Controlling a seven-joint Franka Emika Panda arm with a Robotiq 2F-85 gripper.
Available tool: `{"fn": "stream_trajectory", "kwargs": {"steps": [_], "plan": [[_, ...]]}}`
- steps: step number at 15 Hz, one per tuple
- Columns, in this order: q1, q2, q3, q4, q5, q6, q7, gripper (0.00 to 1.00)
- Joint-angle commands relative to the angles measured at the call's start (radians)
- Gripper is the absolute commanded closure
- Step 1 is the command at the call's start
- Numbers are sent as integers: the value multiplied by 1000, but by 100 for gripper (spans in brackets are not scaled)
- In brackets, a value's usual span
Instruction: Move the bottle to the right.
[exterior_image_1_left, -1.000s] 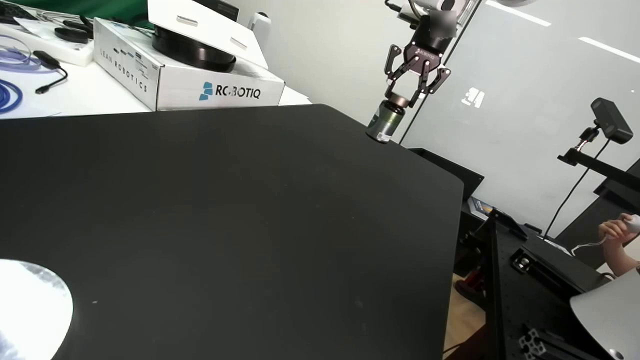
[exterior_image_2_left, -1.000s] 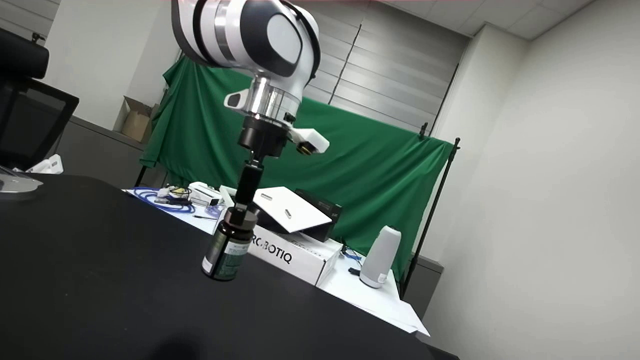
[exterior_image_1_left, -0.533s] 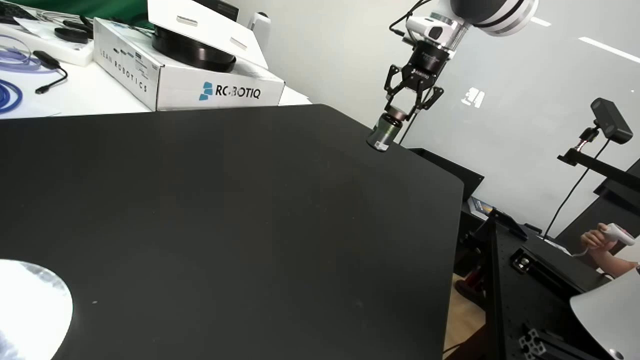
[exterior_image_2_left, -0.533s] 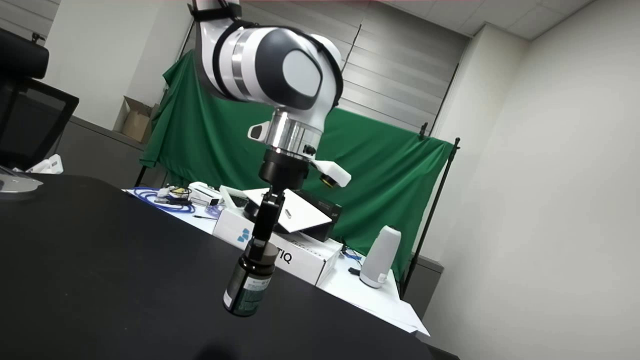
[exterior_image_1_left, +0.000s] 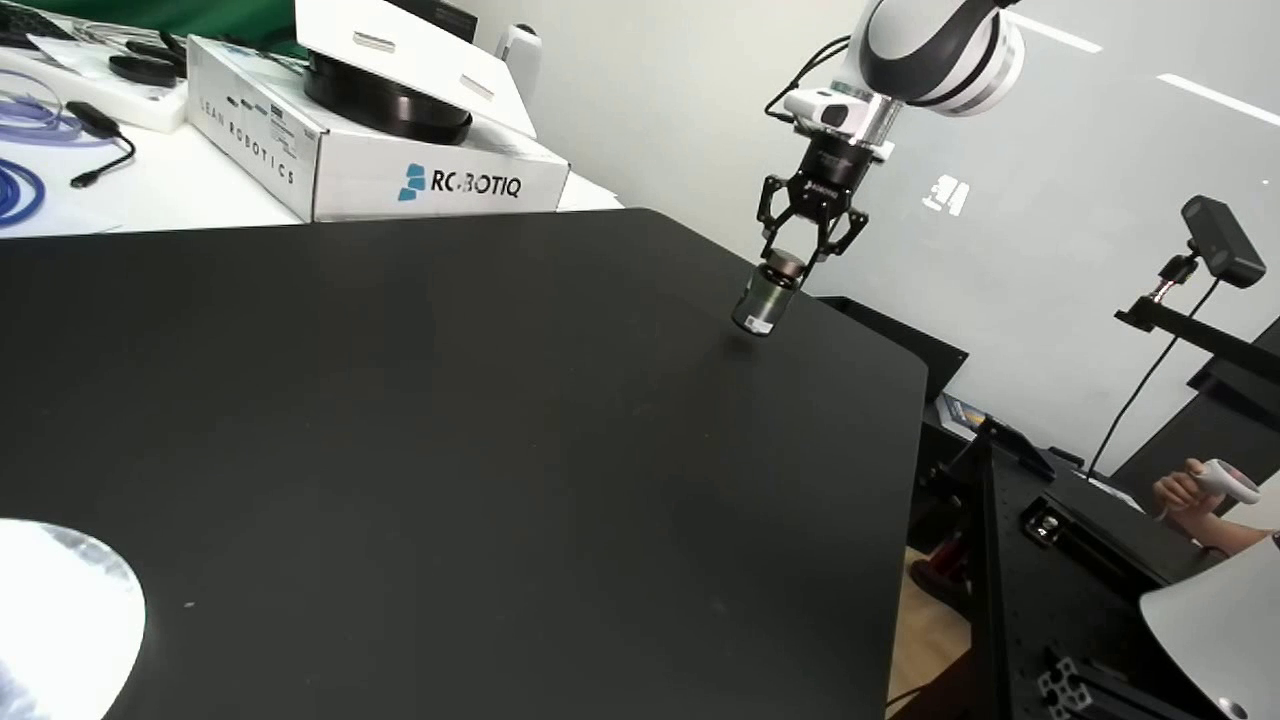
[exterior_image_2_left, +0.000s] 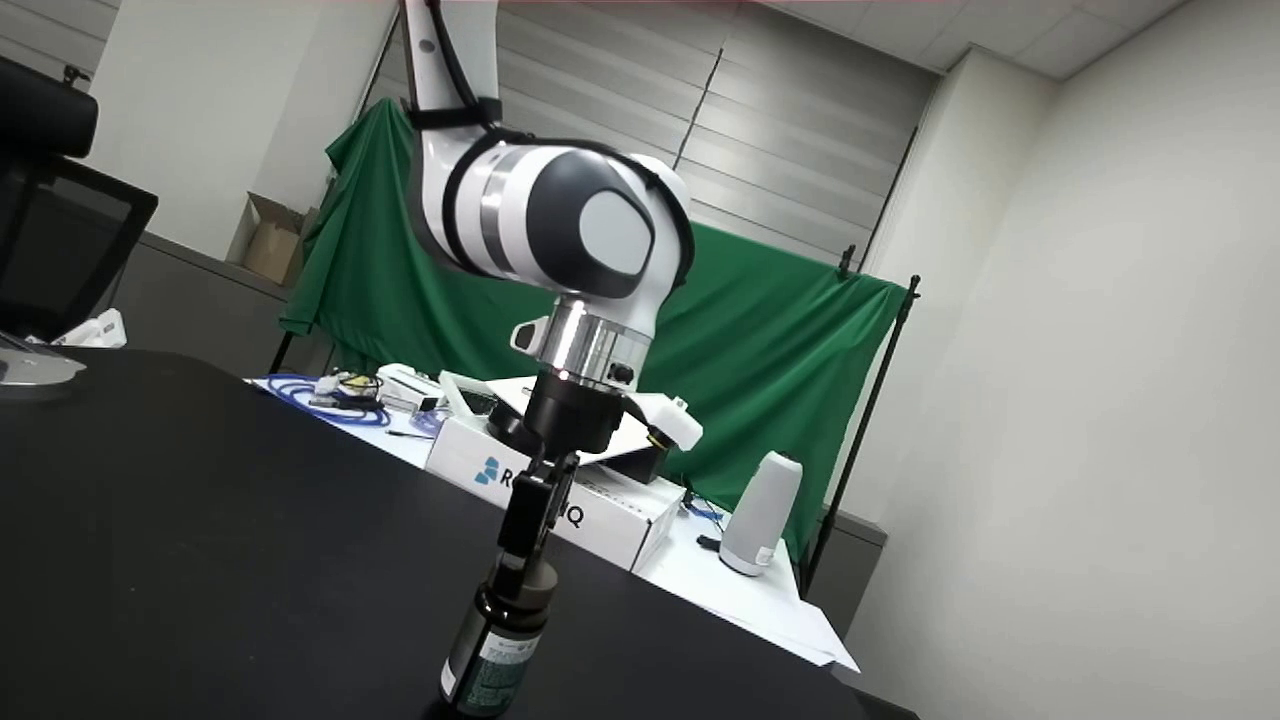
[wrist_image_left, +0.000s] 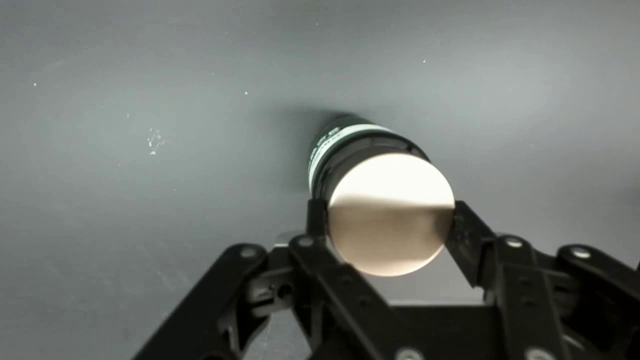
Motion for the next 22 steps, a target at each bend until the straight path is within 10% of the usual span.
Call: {"fn": "stream_trajectory", "kwargs": {"steps": [1,7,8,11,22], "plan": [[-14,55,4,59,-32,-12,81,64],[-9,94,-2,87,-74,-14,188,64],[-9,91,-1,89,-78,-25,205,14],[-10,31,8,71,-82,-101,234,1],[28,-406,11,-90,-46,-382,282,0]]}}
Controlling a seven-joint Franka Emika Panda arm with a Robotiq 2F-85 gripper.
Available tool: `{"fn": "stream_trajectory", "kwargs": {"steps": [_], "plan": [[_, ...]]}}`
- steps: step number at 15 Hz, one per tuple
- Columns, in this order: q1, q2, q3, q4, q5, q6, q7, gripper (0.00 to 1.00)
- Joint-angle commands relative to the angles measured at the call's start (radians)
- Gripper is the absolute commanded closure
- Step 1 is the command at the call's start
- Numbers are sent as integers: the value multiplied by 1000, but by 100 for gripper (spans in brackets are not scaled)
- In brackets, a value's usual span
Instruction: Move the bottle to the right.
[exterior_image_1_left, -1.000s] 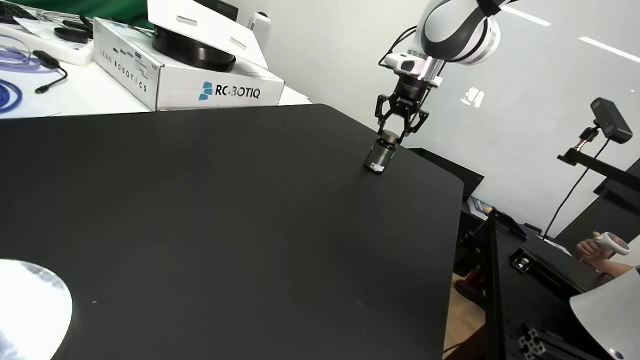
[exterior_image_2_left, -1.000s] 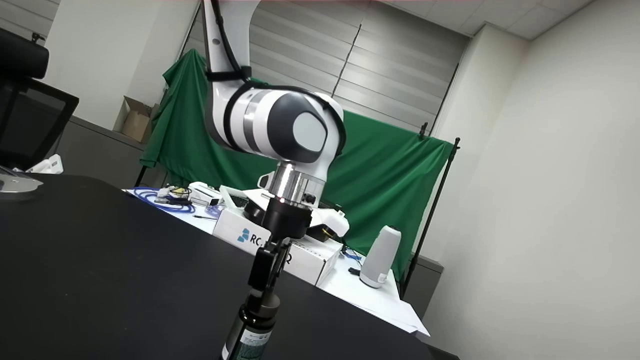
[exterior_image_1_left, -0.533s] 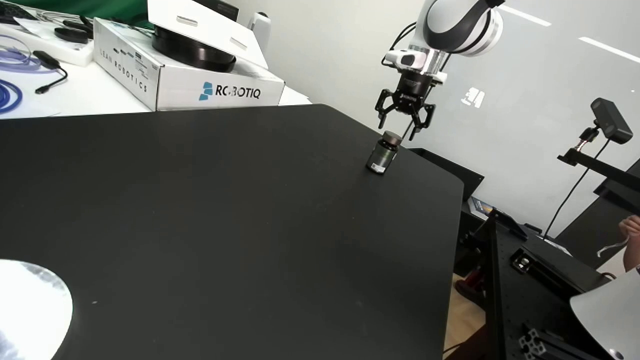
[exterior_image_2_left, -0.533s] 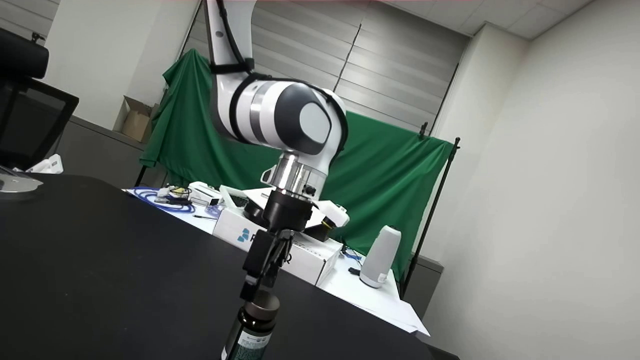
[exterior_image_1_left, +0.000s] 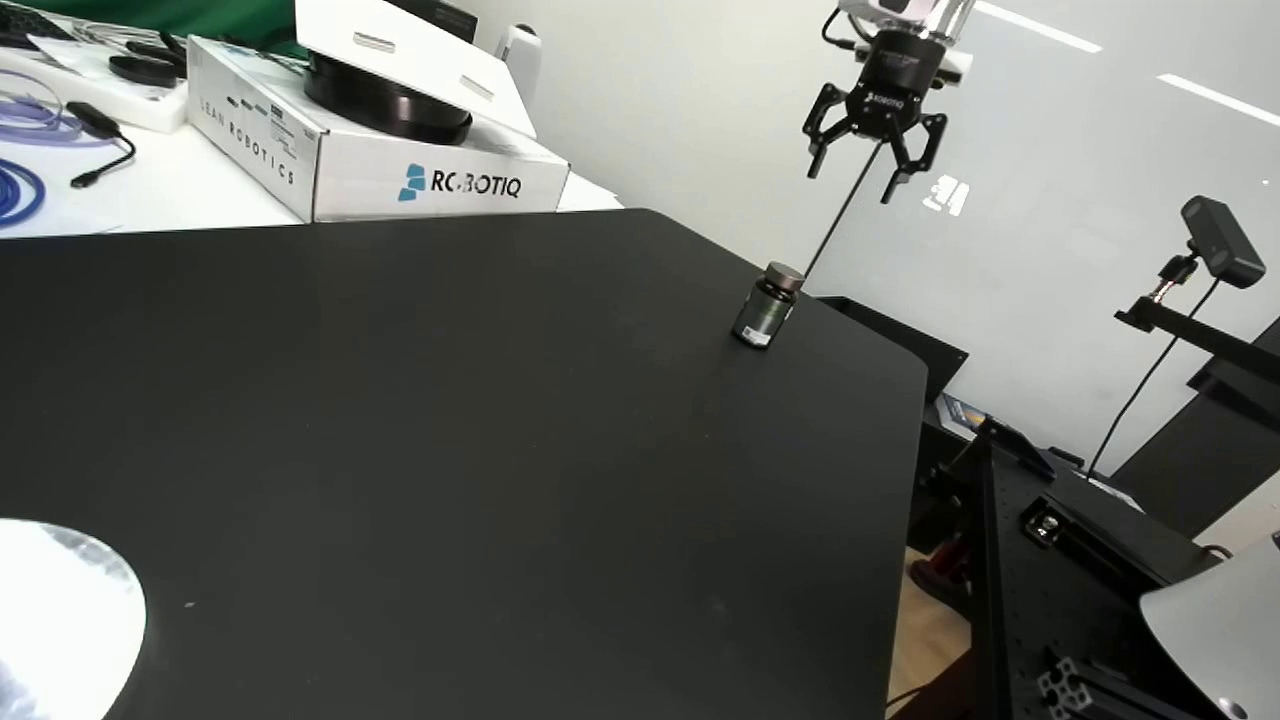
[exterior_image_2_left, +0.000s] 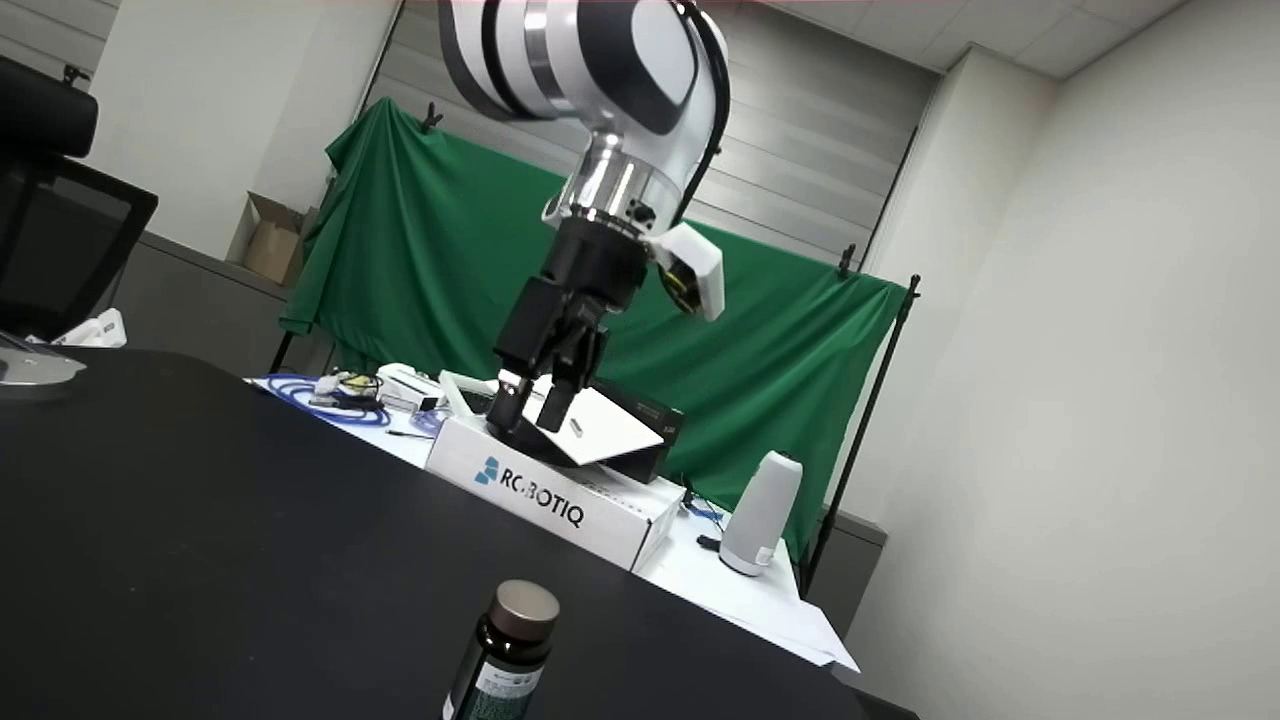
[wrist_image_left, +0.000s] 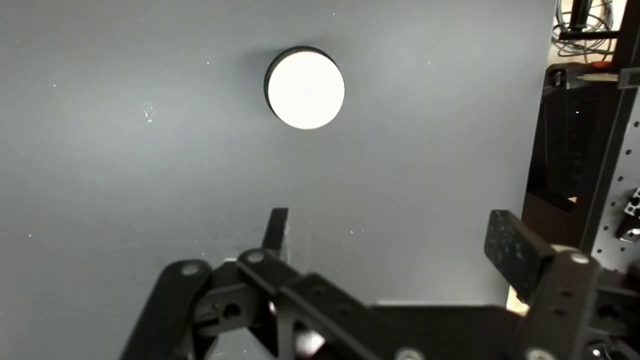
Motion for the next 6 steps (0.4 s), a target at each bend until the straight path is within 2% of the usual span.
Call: {"fn": "stream_trajectory", "kwargs": {"steps": [1,3,6], "plan": [[17,-41,-12,-18,0,-20,11,0],[30,-101,-16,-51,-1,-39,27,0],[33,-118,-17,-71,-1,-39,35,0]]}}
